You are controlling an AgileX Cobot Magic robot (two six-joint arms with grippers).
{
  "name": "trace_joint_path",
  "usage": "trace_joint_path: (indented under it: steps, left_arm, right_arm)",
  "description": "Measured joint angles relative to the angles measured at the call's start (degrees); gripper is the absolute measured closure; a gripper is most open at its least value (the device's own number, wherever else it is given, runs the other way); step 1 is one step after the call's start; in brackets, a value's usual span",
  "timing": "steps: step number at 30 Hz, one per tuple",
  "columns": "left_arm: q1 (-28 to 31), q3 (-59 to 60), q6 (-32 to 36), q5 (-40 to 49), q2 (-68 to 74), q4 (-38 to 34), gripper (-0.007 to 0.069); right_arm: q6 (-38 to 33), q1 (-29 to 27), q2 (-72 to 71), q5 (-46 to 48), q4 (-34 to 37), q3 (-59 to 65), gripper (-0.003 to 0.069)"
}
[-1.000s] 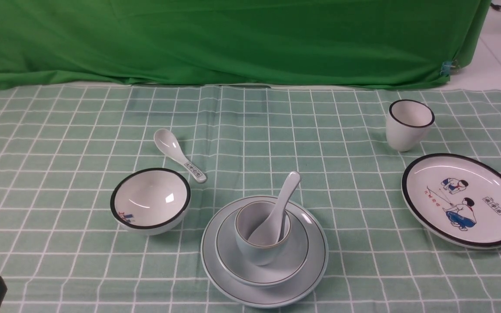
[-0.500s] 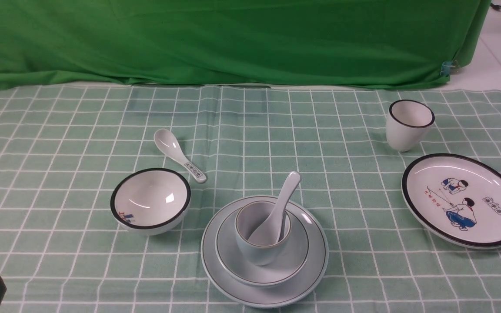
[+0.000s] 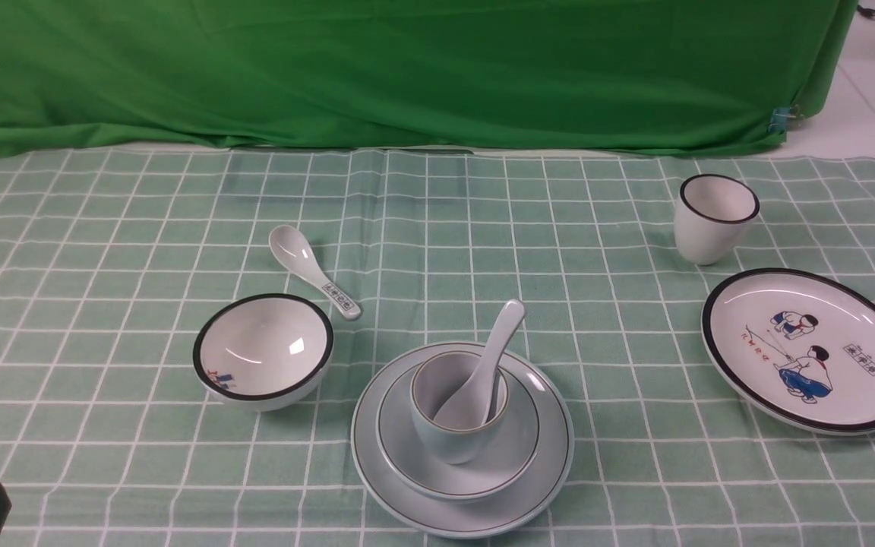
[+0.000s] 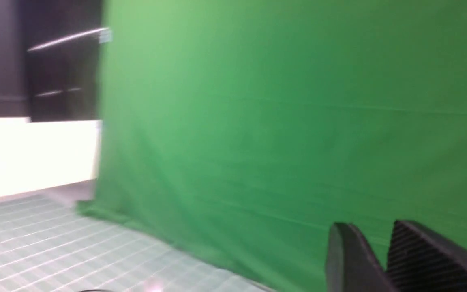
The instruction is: Place the bowls on the plates on the blue tablecloth, put the cups on the bowls, and place the spoons in the cups.
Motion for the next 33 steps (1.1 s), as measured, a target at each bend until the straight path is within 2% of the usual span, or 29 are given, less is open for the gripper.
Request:
trace_joint_path:
  steps: [3,6,14,16,19,20,21,22,24,25,26,28,33]
  left_arm:
    - [0.00,0.00,0.00,0.00,0.00,0.00,0.0608]
    - [0.00,0.00,0.00,0.00,0.00,0.05,0.0607]
    - [0.00,0.00,0.05,0.00,0.00,0.16,0.0607]
    - [0.00,0.00,0.05,0.00,0.00,0.16,0.0607]
    - [0.00,0.00,0.05,0.00,0.00,0.16,0.0607]
    - [0.00,0.00,0.05,0.00,0.00,0.16,0.0607]
    - [0.00,0.00,0.05,0.00,0.00,0.16,0.0607]
    - [0.00,0.00,0.05,0.00,0.00,0.16,0.0607]
    - [0.00,0.00,0.05,0.00,0.00,0.16,0.0607]
    - [0.00,0.00,0.05,0.00,0.00,0.16,0.0607]
    - [0.00,0.00,0.05,0.00,0.00,0.16,0.0607]
    - [0.00,0.00,0.05,0.00,0.00,0.16,0.0607]
    - [0.00,0.00,0.21,0.01,-0.06,0.16,0.0607]
  right_arm:
    - [-2.11,0.00,1.25,-1.95,4.07,0.79,0.0463]
    - [-1.12,0.00,2.76,-2.81,6.67,1.63,0.0463]
    - [1.20,-1.16,4.72,-3.72,7.55,6.89,0.0463]
    - [1.20,-5.23,4.52,-3.76,7.62,9.17,0.0461]
    - [1.16,-15.22,4.50,-3.68,7.67,15.56,0.0457]
    - [1.16,-15.97,4.50,-3.68,7.67,16.00,0.0456]
    - [1.08,-21.71,4.31,-3.74,7.67,19.30,0.0454]
    - [1.00,-22.41,4.12,-3.74,7.67,20.29,0.0452]
    - [0.22,-30.83,1.94,-3.68,7.67,27.10,0.0446]
    - [-0.07,-31.34,1.45,-3.62,7.67,28.17,0.0446]
    - [-0.55,-34.53,-0.29,-3.48,7.67,31.48,0.0445]
    - [-0.60,-37.44,-4.03,-2.66,7.67,36.12,0.0442]
    - [-1.58,-38.48,-6.88,0.69,7.67,37.80,0.0428]
